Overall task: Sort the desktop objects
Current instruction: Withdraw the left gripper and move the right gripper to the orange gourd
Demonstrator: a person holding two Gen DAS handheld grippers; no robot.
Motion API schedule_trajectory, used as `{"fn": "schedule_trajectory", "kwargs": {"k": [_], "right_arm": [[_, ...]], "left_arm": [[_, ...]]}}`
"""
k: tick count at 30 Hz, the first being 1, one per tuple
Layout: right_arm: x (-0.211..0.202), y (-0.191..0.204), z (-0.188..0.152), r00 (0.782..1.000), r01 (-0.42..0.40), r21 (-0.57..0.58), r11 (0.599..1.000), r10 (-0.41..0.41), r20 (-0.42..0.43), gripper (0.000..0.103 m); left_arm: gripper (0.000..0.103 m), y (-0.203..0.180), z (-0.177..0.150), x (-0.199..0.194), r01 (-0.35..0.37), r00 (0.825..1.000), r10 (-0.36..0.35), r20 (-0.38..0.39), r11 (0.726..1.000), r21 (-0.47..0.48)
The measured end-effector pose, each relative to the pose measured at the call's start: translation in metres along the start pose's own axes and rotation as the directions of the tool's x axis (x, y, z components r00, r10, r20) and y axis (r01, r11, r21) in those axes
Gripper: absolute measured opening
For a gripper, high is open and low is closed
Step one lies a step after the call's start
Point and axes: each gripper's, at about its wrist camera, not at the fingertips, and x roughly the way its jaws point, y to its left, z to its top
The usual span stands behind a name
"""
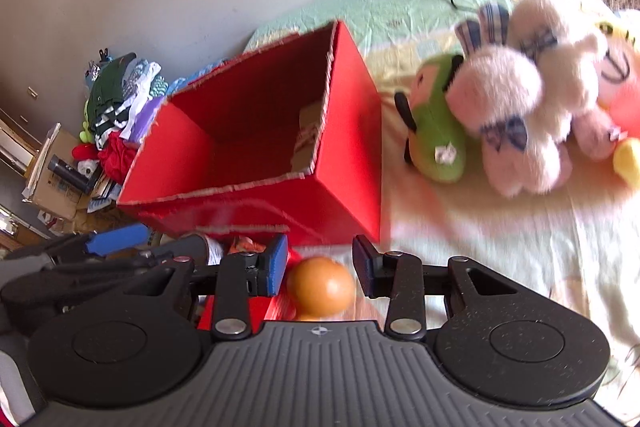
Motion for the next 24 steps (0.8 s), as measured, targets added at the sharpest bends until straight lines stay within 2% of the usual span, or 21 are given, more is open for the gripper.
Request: {"fn": "schedule_trajectory", "kwargs": {"k": [5,7,12,16,19,24], "right_arm": [[0.004,-0.016,-0.012,0.997,-0.041,0.067,0.997,0.046,-0.062,0.04],[0.006,-0.021,-0.017,0.994,-0.057,0.094,0.994,0.065,-0.083,0.04],[0.014,-0.035,-0.028,0.982,-0.099,0.169,0.981,0.123,-0.142,0.04],[0.018,-0.045,-0.034,0.972,-0.122,0.221,0.968,0.161,-0.169,0.039],[0.021,-0.052,-0.036,0.965,-0.139,0.259,0.956,0.189,-0.182,0.039],[0.027,-0.049,-0.039,0.961,-0.145,0.25,0.957,0.196,-0.195,0.039]], "left_arm": [[0.064,-0.011,-0.024,0.011,0.118,0.99,-0.121,-0.069,0.992,-0.049],[0.059,-0.019,-0.032,0.014,0.141,0.986,-0.144,-0.081,0.989,-0.039],[0.054,-0.036,-0.047,0.024,0.192,0.975,-0.193,-0.107,0.981,-0.021],[0.052,-0.047,-0.055,0.037,0.205,0.971,-0.202,-0.127,0.979,0.009],[0.052,-0.053,-0.058,0.051,0.188,0.971,-0.181,-0.156,0.982,0.026],[0.052,-0.051,-0.06,0.065,0.162,0.973,-0.153,-0.173,0.986,0.035]]}}
